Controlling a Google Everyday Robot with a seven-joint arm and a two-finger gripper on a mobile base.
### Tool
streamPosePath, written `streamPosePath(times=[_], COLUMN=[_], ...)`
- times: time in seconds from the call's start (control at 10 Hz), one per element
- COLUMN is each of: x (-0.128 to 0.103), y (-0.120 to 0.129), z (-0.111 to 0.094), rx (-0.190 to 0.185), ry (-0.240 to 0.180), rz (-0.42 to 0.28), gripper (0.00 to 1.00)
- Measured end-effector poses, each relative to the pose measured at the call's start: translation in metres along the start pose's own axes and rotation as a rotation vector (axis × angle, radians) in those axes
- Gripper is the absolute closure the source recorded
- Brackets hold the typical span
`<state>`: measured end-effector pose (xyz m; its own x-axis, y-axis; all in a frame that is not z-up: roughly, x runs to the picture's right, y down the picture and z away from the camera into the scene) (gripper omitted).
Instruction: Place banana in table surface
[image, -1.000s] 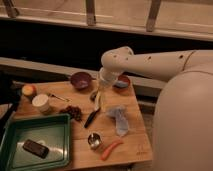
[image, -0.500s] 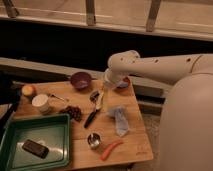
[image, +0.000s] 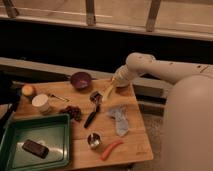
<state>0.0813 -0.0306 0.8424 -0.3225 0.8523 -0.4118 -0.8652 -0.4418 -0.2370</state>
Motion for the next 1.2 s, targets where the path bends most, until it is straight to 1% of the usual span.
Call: streamPosePath(times=[0.1,0.2,0.4,0.5,0.6,0.9,1.0,1.1,1.2], x=[0.0,0.002,0.007,0.007,0.006,0.002,0.002,0.002,0.001], y=[-0.011,-0.027,-0.045,-0.053,-0.054,-0.041,-0.04,-0.039,-0.031], z=[0.009,0.021,0.039,0.045,0.046,0.046,0.045,0.043,0.036], rx=[0.0,-0.011,-0.061,-0.093,-0.112,-0.183,-0.194,-0.196,-0.187], ry=[0.004,0.004,0.002,-0.011,-0.023,-0.053,-0.056,-0.055,-0.063], rz=[0.032,0.08,0.166,0.2,0.212,0.227,0.224,0.212,0.174], gripper=[0.68,0.56,0.37,0.26,0.21,0.2,0.2,0.2,0.2])
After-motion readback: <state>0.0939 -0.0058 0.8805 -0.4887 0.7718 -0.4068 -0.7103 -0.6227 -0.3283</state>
